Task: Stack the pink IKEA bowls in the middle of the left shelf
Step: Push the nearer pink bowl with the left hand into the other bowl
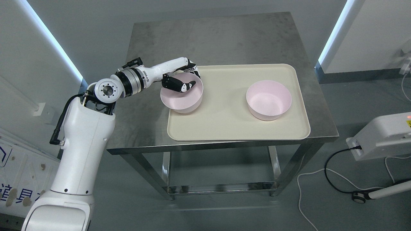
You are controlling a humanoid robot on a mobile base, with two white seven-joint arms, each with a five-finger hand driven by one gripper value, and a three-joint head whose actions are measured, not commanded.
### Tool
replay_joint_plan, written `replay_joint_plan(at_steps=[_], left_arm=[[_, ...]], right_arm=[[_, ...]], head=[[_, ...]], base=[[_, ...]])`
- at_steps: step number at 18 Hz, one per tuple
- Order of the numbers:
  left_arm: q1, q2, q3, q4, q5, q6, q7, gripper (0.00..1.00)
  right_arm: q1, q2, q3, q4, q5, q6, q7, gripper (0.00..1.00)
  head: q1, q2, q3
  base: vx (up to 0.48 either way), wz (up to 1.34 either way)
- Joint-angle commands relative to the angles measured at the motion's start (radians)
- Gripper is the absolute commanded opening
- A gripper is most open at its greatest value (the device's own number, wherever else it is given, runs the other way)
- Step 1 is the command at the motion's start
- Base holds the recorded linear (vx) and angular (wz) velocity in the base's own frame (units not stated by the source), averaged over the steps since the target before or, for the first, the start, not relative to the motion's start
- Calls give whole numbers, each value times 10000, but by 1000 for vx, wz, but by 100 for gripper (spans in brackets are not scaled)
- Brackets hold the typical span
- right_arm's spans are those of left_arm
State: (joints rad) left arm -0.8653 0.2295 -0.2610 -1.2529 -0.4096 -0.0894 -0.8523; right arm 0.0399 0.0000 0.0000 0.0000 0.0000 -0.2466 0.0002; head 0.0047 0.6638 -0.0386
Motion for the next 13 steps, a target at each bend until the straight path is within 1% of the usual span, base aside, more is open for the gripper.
replay_joint_plan(at_steps=[1,2,3,4,5,7,9,10,13], left_arm=[[-1010,-1325,64,-539,31,-11,-311,0],[-1118,-1799,-12,-677,16,4,-373,0],[-1240,-2120,-211,-724,-60,4,-359,0],[-1348,-2120,-774,-725,-122,4,-268,0],[-1470,-2120,-1600,-694,-107,4,-100,0],[-1502,-2120,-3532,-648,-91,4,985,1],[-1487,-2120,-4930,-389,-92,4,1740,1],[-1487,-2120,-5484,-159,-92,-11,1986,1],[-1487,-2120,-5949,119,61,35,2493,1]], right_arm=[[0,-174,-46,-175,-15,-3,-2,100],[0,-174,-46,-175,-15,-3,-2,100],[0,-174,-46,-175,-15,-3,-2,100],[0,-174,-46,-175,-15,-3,-2,100],[0,-174,-46,-175,-15,-3,-2,100],[0,-174,-46,-175,-15,-3,-2,100],[0,-174,-46,-175,-15,-3,-2,100],[0,-174,-46,-175,-15,-3,-2,100],[15,-174,-46,-175,-15,-3,-2,100]], head=[[0,0,0],[0,0,0],[0,0,0],[0,0,0],[0,0,0],[0,0,0],[0,0,0],[0,0,0],[0,0,0]], base=[[0,0],[0,0],[0,0],[0,0],[0,0],[0,0],[0,0],[0,0],[0,0]])
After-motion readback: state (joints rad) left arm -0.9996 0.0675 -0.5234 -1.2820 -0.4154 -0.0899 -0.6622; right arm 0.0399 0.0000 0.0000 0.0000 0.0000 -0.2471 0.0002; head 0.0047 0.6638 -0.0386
